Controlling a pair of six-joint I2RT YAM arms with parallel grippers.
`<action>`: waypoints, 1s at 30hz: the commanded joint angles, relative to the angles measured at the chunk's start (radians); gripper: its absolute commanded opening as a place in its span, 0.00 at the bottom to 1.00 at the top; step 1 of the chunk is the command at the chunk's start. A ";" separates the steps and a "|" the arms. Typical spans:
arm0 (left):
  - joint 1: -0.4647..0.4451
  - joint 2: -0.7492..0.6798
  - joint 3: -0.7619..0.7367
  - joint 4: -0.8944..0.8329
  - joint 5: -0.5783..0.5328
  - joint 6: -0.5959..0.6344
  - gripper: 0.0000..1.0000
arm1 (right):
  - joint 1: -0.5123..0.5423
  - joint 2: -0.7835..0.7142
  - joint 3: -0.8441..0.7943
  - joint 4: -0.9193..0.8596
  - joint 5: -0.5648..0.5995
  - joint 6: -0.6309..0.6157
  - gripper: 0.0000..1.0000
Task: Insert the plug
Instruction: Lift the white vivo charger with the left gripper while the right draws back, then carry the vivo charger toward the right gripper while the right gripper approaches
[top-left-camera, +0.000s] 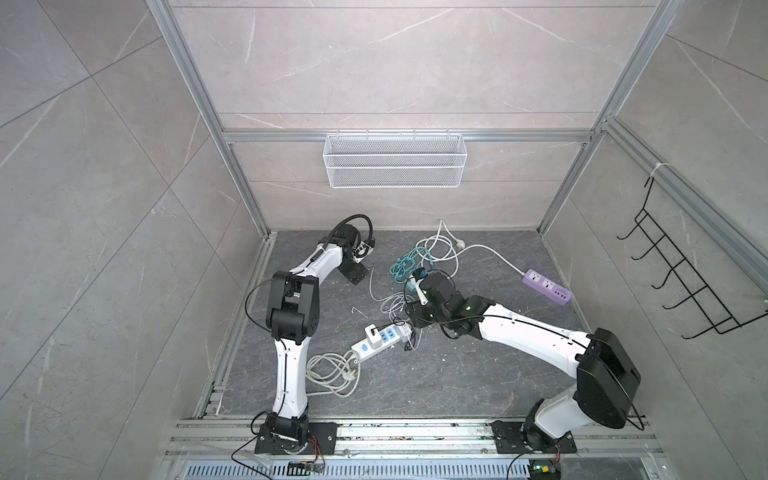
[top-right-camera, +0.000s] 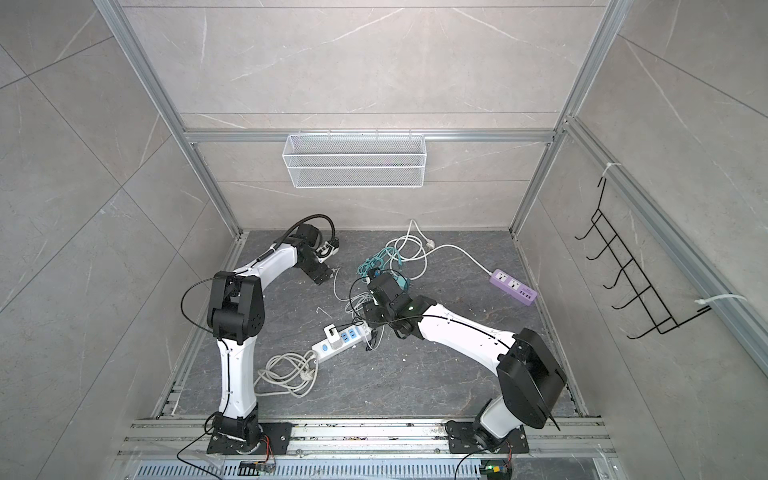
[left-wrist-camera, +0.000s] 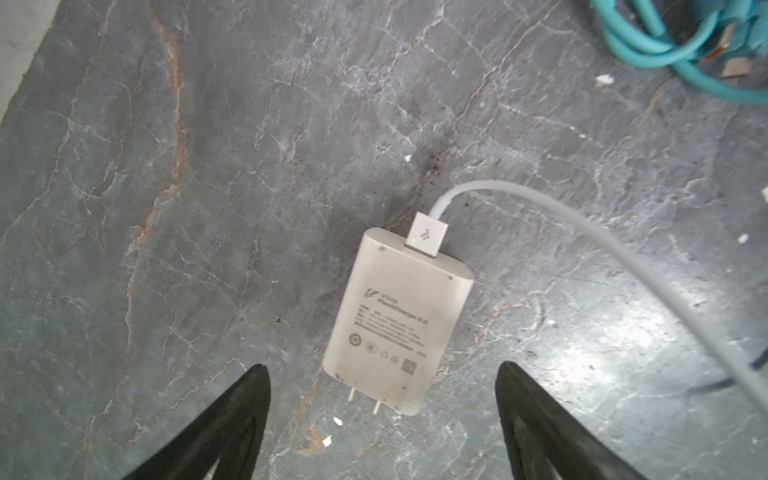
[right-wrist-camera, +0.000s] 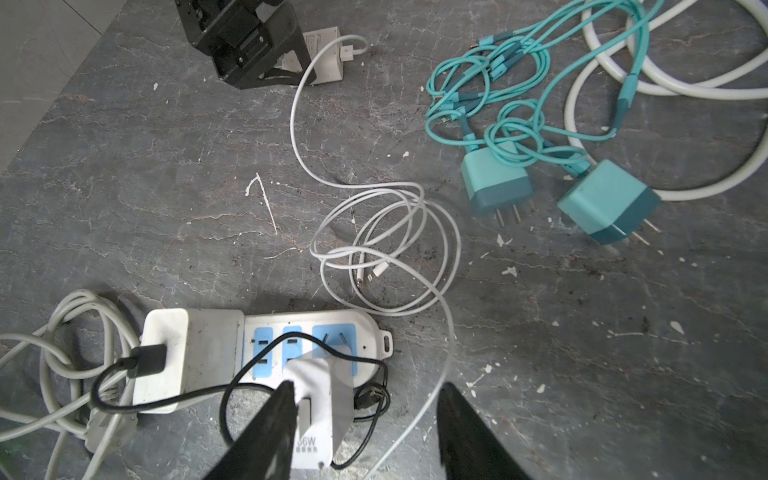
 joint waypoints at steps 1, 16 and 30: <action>0.010 0.024 0.042 -0.055 0.046 0.046 0.86 | -0.008 -0.052 0.017 -0.043 0.020 0.003 0.57; 0.017 0.122 0.143 -0.133 0.101 0.029 0.63 | -0.030 -0.135 -0.038 -0.041 0.028 0.001 0.57; 0.007 0.059 0.076 0.014 0.174 -0.159 0.23 | -0.110 -0.194 -0.055 -0.060 -0.016 0.013 0.57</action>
